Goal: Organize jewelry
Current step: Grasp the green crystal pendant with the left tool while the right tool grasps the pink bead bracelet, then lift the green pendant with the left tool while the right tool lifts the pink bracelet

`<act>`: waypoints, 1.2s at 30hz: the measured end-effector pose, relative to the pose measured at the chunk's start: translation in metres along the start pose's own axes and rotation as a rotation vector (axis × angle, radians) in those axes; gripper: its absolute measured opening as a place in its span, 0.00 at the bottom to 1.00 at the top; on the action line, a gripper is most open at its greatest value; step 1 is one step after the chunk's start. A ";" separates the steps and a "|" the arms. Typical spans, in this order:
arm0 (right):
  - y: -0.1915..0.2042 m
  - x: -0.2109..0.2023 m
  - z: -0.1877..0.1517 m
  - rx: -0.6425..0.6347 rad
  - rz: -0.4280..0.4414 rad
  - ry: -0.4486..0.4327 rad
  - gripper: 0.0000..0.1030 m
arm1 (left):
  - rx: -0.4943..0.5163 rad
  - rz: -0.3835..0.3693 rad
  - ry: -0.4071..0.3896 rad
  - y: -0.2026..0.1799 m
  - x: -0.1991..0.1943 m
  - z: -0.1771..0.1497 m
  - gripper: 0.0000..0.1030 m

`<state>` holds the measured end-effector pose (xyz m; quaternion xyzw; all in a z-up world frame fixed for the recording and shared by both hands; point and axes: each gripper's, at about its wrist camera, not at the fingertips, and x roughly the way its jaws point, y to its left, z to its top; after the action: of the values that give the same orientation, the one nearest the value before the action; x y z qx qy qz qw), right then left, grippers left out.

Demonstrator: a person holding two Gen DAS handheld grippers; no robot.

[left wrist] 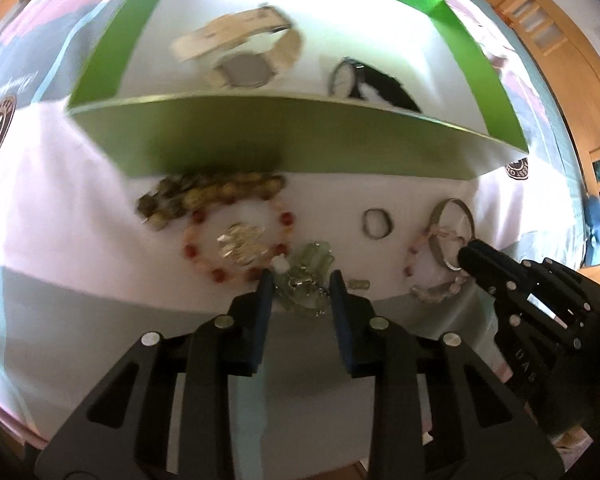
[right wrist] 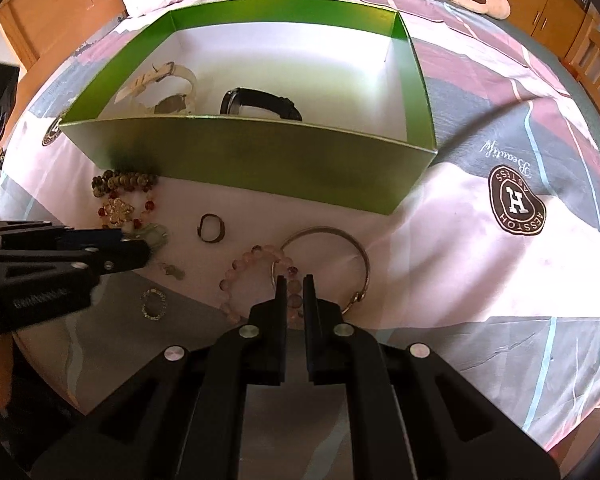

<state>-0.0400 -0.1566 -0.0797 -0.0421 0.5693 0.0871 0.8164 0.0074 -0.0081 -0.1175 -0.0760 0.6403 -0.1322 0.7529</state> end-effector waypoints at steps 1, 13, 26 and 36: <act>0.000 0.001 -0.001 -0.001 0.006 0.006 0.07 | -0.006 -0.011 0.012 0.003 0.000 0.000 0.28; 0.008 0.012 -0.008 -0.033 0.011 0.063 0.20 | 0.018 0.014 0.015 -0.003 0.008 -0.002 0.32; 0.016 -0.029 -0.006 -0.017 0.087 -0.066 0.07 | 0.057 0.022 -0.101 -0.011 -0.027 -0.003 0.09; 0.019 -0.038 0.004 -0.032 0.084 -0.111 0.07 | 0.109 0.132 -0.270 -0.013 -0.069 -0.008 0.09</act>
<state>-0.0529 -0.1412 -0.0427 -0.0263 0.5231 0.1327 0.8415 -0.0123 0.0007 -0.0503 -0.0098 0.5285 -0.1056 0.8423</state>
